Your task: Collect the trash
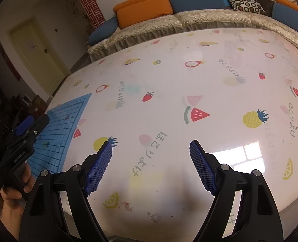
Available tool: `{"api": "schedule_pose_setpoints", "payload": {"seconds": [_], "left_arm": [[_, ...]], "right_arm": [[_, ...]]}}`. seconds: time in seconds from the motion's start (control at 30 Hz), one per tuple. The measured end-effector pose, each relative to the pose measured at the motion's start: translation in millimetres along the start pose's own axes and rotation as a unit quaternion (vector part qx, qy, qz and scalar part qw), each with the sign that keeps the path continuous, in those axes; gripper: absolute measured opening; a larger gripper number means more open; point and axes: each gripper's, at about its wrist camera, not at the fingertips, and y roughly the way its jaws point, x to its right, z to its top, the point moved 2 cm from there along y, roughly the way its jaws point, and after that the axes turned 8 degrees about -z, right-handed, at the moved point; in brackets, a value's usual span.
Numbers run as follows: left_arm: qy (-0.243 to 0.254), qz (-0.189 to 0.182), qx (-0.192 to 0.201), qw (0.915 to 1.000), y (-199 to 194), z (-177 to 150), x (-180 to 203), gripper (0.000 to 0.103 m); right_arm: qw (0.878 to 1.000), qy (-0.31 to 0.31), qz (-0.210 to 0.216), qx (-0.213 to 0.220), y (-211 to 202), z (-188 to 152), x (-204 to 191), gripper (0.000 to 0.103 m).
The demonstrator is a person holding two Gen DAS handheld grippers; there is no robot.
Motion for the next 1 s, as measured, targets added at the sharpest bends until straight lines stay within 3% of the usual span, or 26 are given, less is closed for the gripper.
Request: {"api": "schedule_pose_setpoints", "payload": {"seconds": [0.33, 0.57, 0.8, 1.0], "left_arm": [[0.003, -0.003, -0.01, 0.9999, 8.7, -5.3, 2.0, 0.096], [-0.004, -0.025, -0.005, 0.9997, 15.4, -10.9, 5.5, 0.096], [0.007, -0.014, 0.002, 0.9999, 17.0, -12.3, 12.1, 0.096], [0.004, -0.011, -0.019, 0.9998, 19.2, -13.2, 12.7, 0.096]], "right_arm": [[1.0, 0.002, -0.001, -0.004, 6.0, -0.9, 1.2, 0.079], [1.0, 0.005, -0.001, -0.01, 12.3, -2.4, 2.3, 0.079], [1.0, 0.008, -0.004, -0.012, 14.0, -2.7, 6.2, 0.079], [1.0, 0.01, -0.007, -0.006, 9.3, -2.1, 7.7, 0.079]]}}
